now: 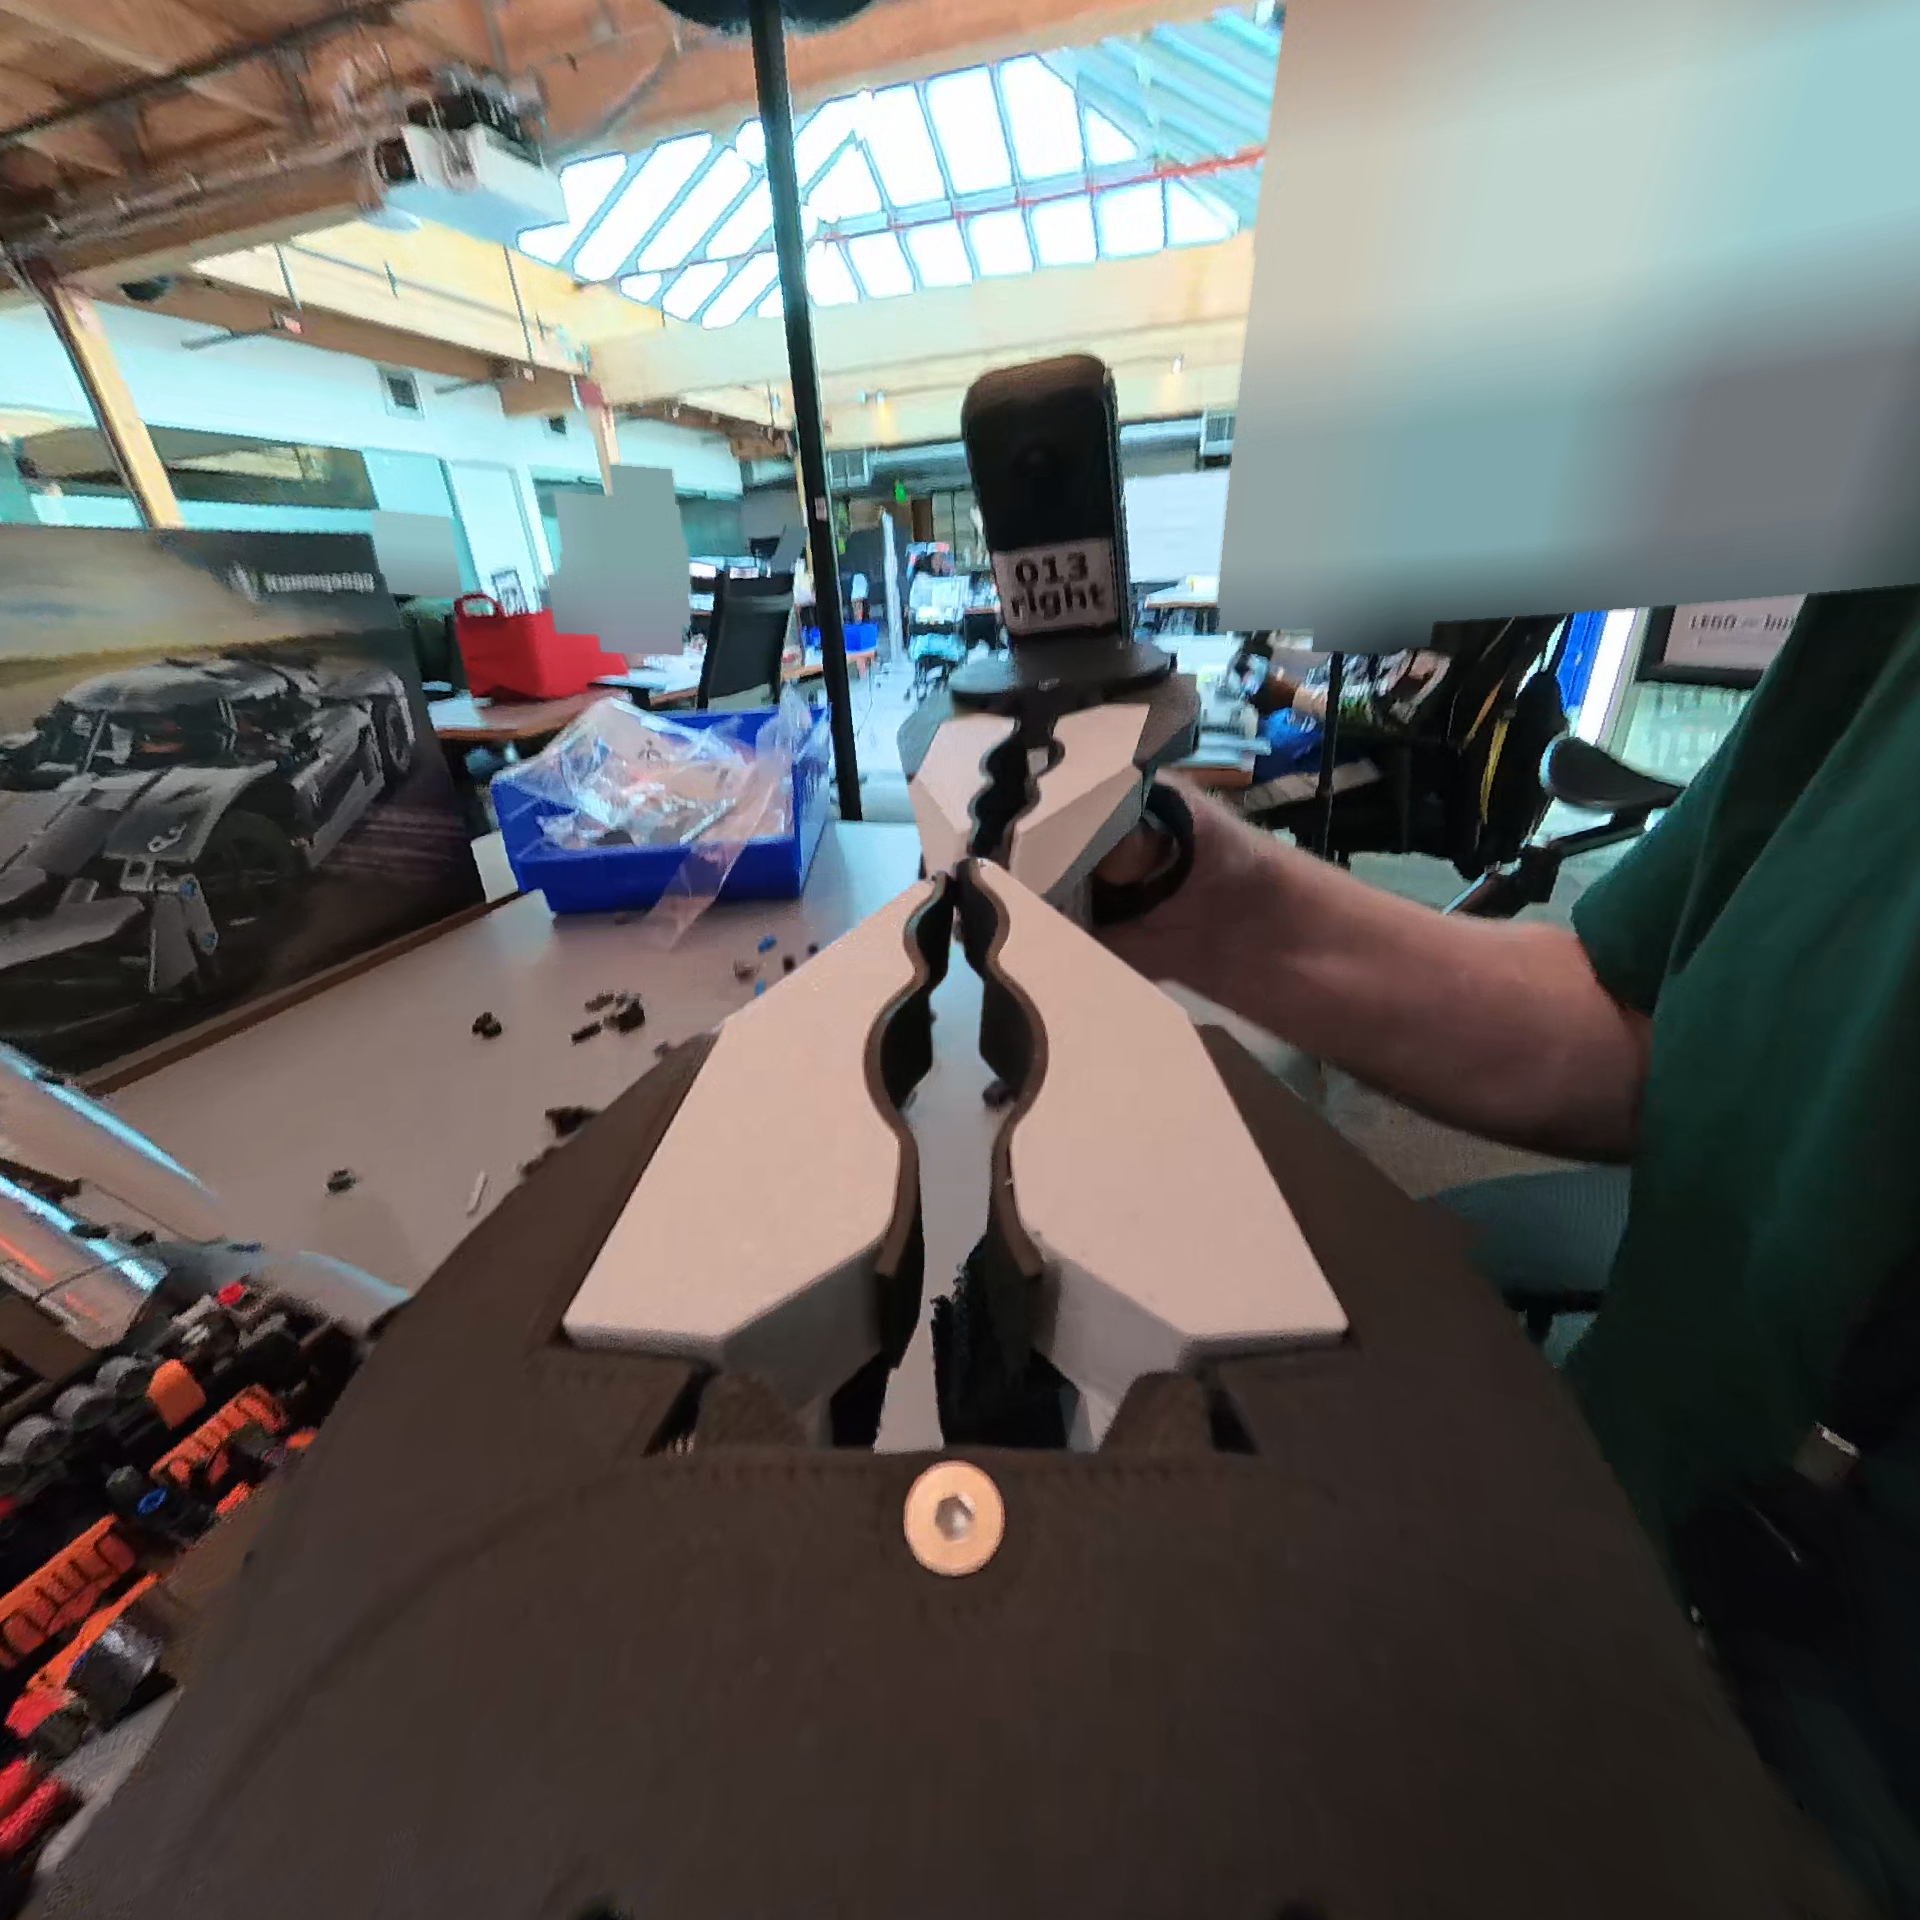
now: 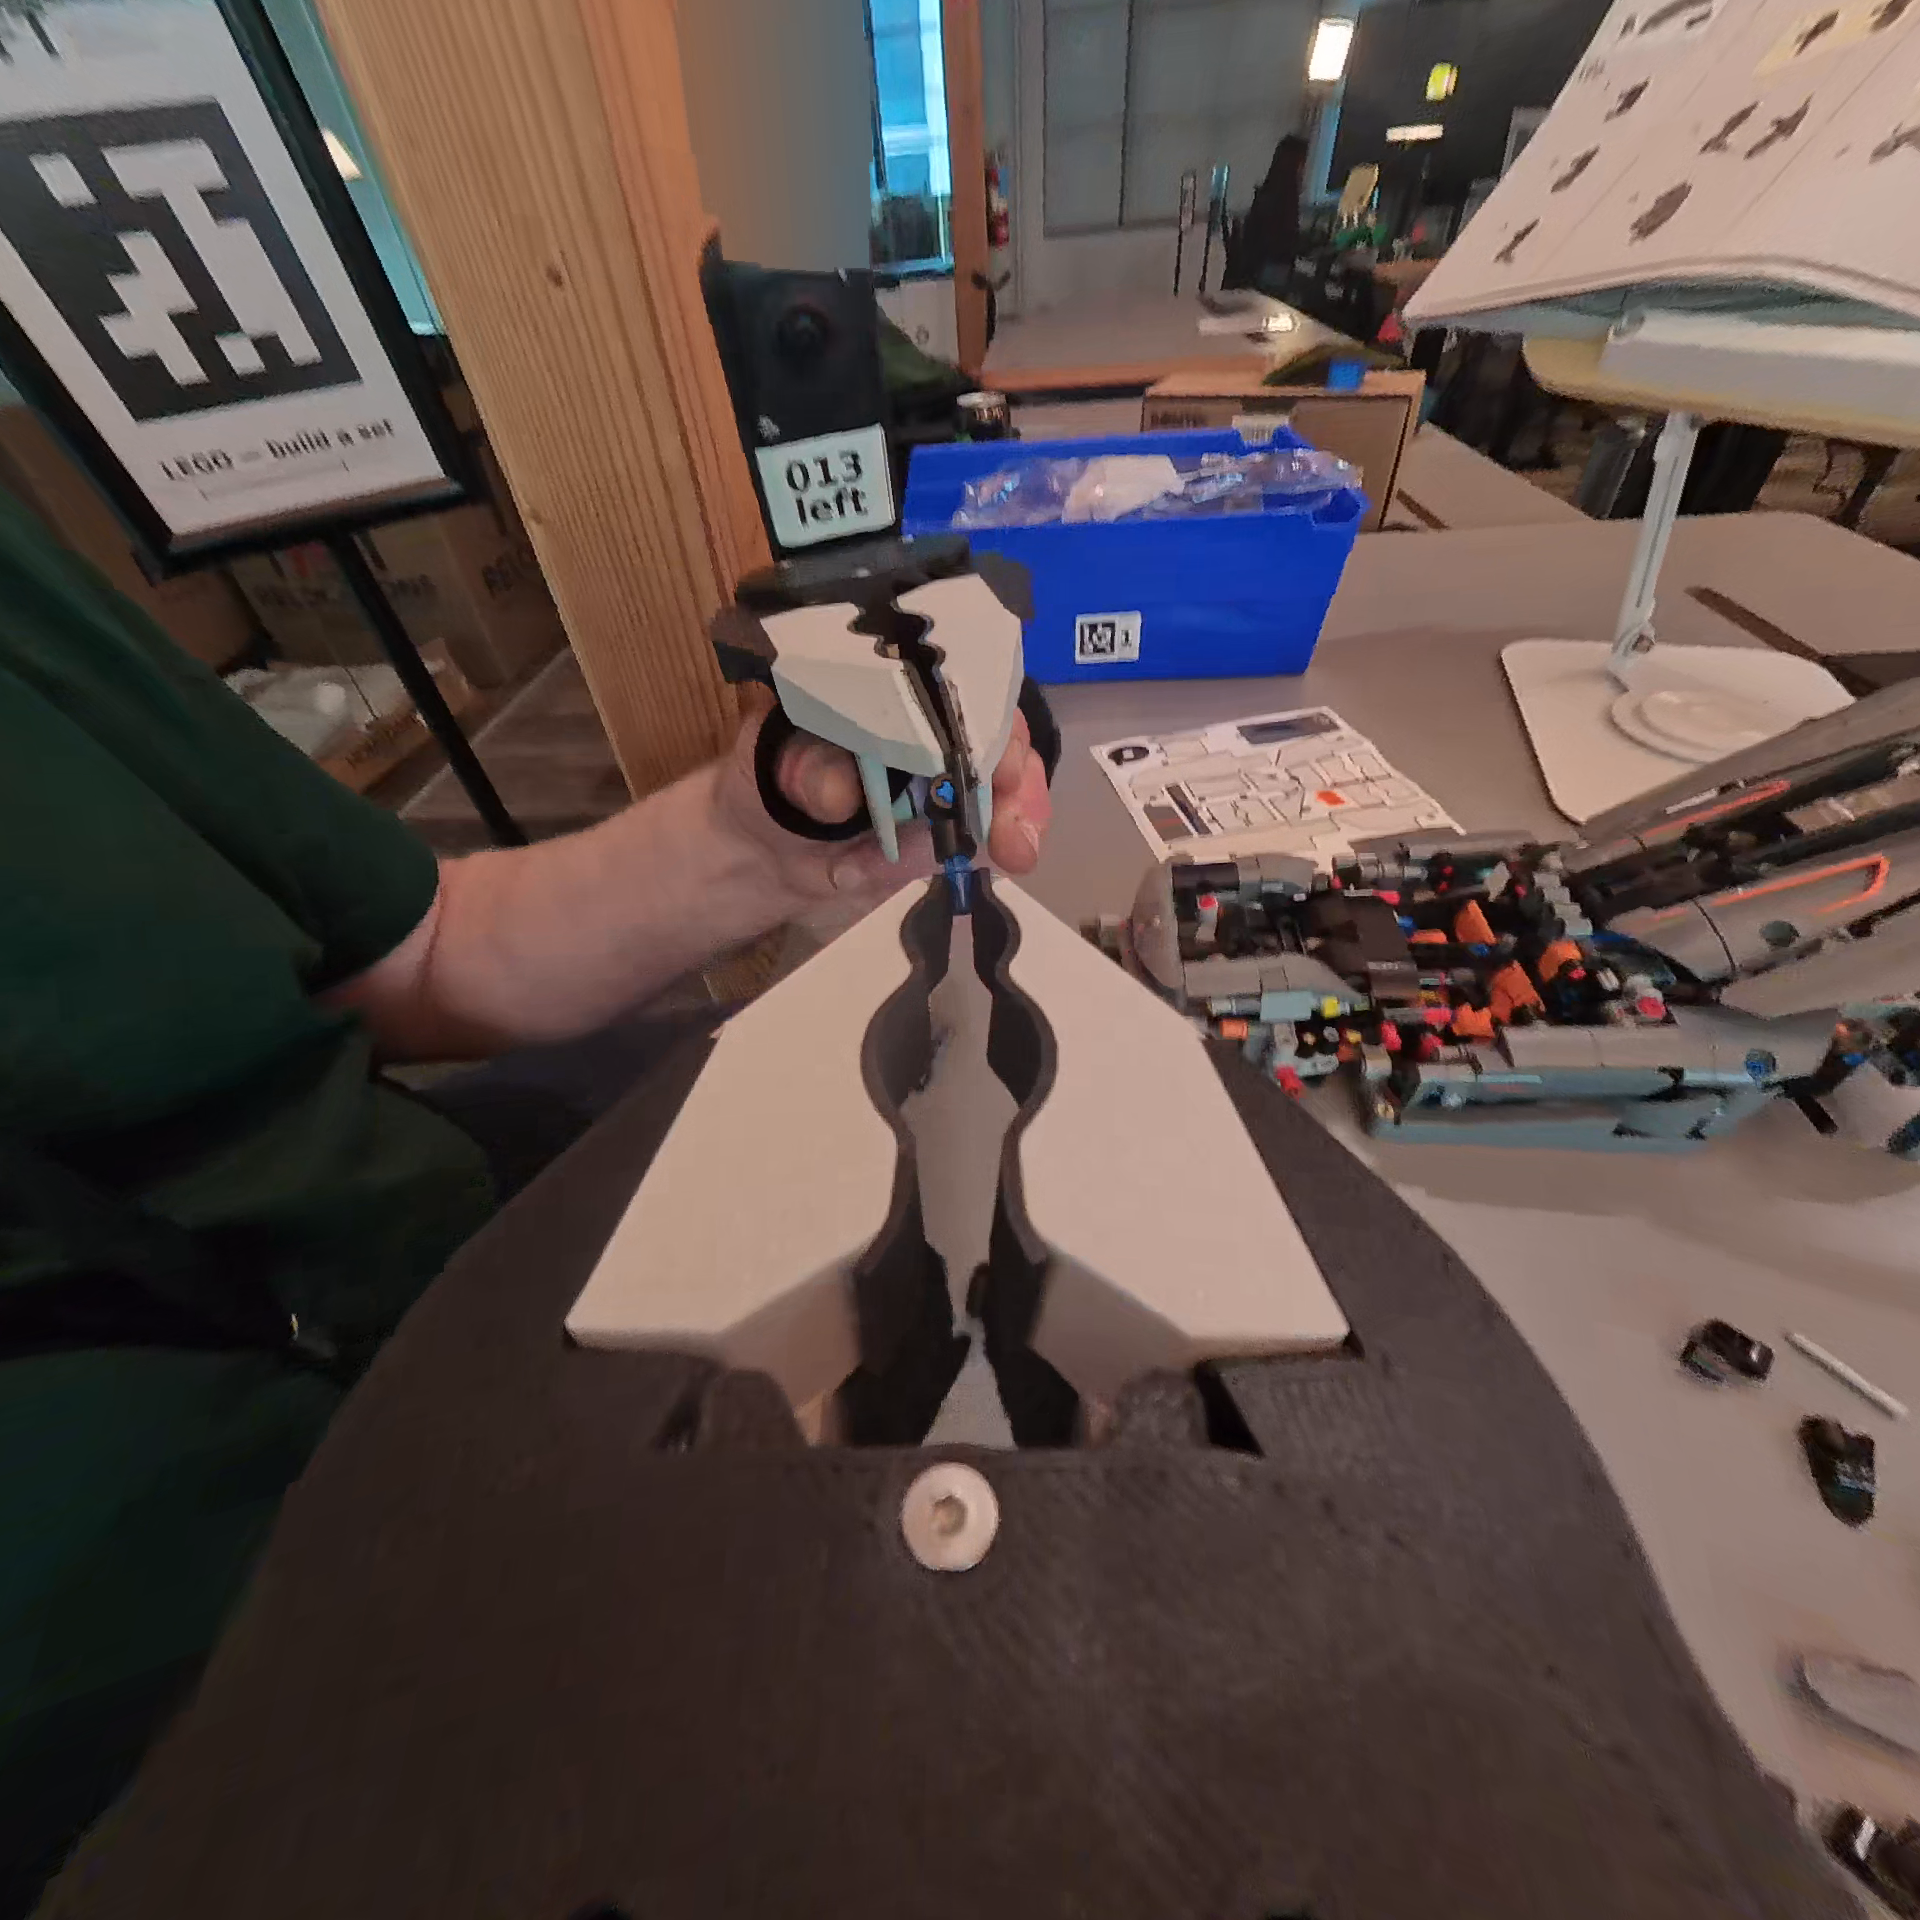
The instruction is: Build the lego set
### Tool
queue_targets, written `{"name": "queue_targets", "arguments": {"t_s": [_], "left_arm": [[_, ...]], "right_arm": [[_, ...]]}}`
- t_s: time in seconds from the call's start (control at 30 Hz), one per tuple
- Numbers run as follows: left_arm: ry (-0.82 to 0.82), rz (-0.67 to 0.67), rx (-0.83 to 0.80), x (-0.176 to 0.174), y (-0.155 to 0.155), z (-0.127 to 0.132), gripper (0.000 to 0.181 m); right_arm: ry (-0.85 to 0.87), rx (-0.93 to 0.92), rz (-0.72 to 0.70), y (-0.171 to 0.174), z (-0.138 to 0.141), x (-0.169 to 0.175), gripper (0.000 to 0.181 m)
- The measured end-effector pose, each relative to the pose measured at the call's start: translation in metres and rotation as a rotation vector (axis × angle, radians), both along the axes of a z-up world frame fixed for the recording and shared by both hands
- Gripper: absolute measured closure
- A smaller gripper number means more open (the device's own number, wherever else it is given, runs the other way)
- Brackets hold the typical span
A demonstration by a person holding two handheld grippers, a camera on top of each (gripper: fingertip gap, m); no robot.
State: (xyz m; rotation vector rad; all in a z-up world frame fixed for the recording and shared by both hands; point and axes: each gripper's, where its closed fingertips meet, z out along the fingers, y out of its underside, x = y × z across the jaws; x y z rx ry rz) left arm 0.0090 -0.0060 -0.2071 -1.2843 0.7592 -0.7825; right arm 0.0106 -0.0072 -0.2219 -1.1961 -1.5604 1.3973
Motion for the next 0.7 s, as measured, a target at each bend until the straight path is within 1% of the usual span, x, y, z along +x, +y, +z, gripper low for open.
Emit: {"name": "queue_targets", "arguments": {"t_s": [0.07, 0.17, 0.23, 0.33, 0.47, 0.7], "left_arm": [[0.074, 0.016, -0.017, 0.001, -0.001, -0.014, 0.181], [0.137, 0.032, -0.048, 0.001, -0.001, -0.031, 0.181], [0.155, 0.04, -0.061, 0.0, -0.002, -0.04, 0.181], [0.181, 0.053, -0.079, -0.001, -0.001, -0.053, 0.181], [0.162, 0.062, -0.089, -0.004, -0.001, -0.059, 0.181], [0.174, 0.067, -0.087, -0.004, 0.0, -0.061, 0.181]], "right_arm": [[-0.036, 0.015, -0.004, 0.001, -0.009, 0.005, 0.179], [-0.068, 0.025, -0.009, 0.001, -0.02, 0.007, 0.179], [-0.093, 0.031, -0.014, 0.002, -0.028, 0.006, 0.179], [-0.102, 0.025, -0.014, 0.002, -0.034, 0.005, 0.179], [-0.149, 0.042, -0.02, 0.003, -0.046, 0.002, 0.179], [-0.157, 0.037, -0.011, 0.004, -0.053, 0.0, 0.179]]}}
